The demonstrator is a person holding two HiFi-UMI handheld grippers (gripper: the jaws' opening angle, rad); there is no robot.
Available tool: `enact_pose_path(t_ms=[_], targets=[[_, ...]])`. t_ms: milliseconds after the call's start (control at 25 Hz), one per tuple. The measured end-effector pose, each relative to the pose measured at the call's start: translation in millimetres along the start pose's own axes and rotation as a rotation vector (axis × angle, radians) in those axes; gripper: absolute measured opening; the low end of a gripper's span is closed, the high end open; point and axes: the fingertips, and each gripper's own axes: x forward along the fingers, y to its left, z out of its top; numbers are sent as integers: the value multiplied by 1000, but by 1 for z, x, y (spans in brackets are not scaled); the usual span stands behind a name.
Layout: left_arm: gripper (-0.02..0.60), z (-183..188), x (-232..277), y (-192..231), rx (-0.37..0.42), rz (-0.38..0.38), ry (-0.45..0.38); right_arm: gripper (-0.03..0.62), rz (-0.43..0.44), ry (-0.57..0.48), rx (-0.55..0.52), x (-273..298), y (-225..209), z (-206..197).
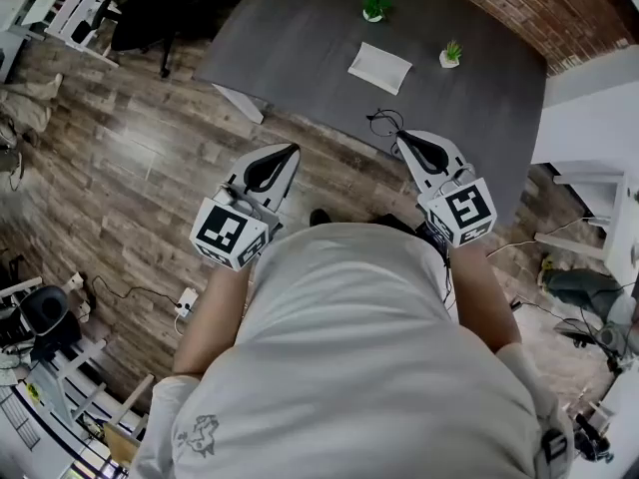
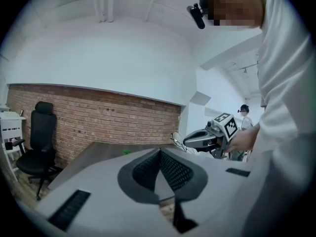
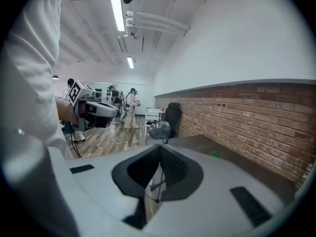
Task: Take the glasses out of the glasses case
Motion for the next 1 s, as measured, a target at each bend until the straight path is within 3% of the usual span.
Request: enact_pose_path(t_ms=[320,1000], targets=[[11,15,24,-40,10,-15,-13,15,-14,-60,1,-49,-17,9],[12,12,81,-169,21,-4,3,15,-15,-105,19,-180,-61,-31]])
